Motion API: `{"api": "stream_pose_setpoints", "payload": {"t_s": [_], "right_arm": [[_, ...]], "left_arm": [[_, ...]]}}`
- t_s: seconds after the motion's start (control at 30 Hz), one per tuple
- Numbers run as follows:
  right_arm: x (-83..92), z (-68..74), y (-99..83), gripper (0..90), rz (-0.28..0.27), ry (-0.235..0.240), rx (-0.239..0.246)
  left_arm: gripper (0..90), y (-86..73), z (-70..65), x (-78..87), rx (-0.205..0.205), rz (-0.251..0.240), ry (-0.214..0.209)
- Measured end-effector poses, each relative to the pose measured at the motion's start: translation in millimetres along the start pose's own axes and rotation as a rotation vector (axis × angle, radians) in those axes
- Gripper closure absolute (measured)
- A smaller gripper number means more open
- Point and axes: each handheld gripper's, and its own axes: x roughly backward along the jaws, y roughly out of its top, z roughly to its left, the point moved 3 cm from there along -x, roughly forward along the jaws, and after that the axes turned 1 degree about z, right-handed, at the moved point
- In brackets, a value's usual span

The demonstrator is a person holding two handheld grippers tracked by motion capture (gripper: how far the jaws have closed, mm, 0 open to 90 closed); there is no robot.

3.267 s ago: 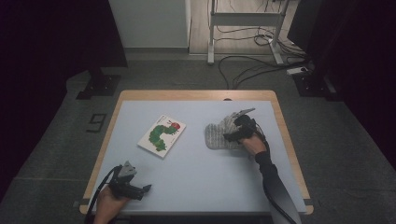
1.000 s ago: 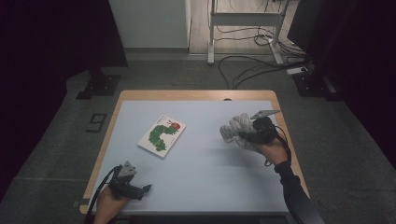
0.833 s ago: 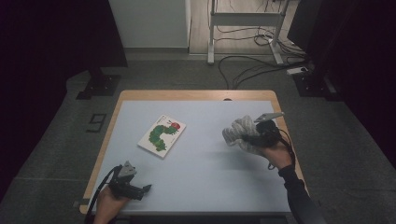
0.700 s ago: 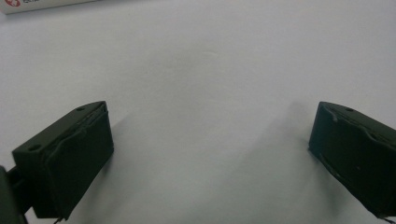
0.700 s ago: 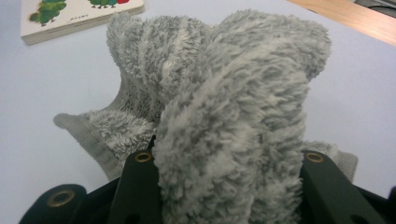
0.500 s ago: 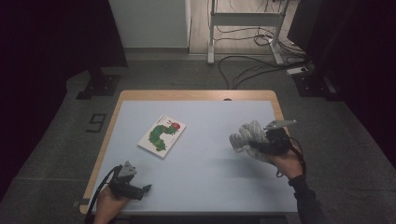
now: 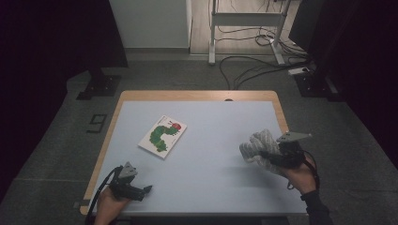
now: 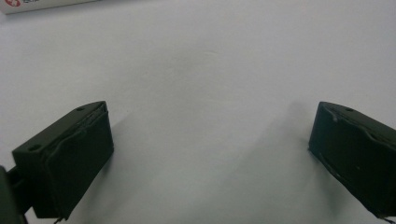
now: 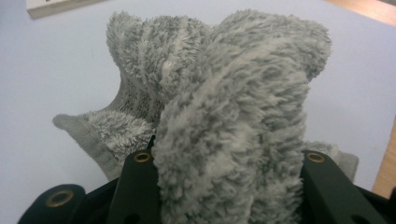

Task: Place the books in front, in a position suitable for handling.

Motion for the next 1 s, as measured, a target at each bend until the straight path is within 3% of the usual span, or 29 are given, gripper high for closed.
{"api": "stream_pose_setpoints", "payload": {"t_s": [0.67, 0.87, 1.0], "right_arm": [[-51.7, 13.8, -47.8, 55.3, 0.064, 0.010, 0.019], [-58.7, 14.6, -56.1, 48.3, 0.072, 0.015, 0.020], [-58.1, 15.2, -54.9, 38.0, 0.081, 0.020, 0.034]], "left_arm": [[0.0, 0.0, -0.1, -0.1, 0.002, -0.002, 0.001], [0.0, 0.1, -0.1, -0.1, 0.001, -0.002, 0.001], [0.0, 0.1, -0.1, -0.1, 0.000, -0.001, 0.001]]}}
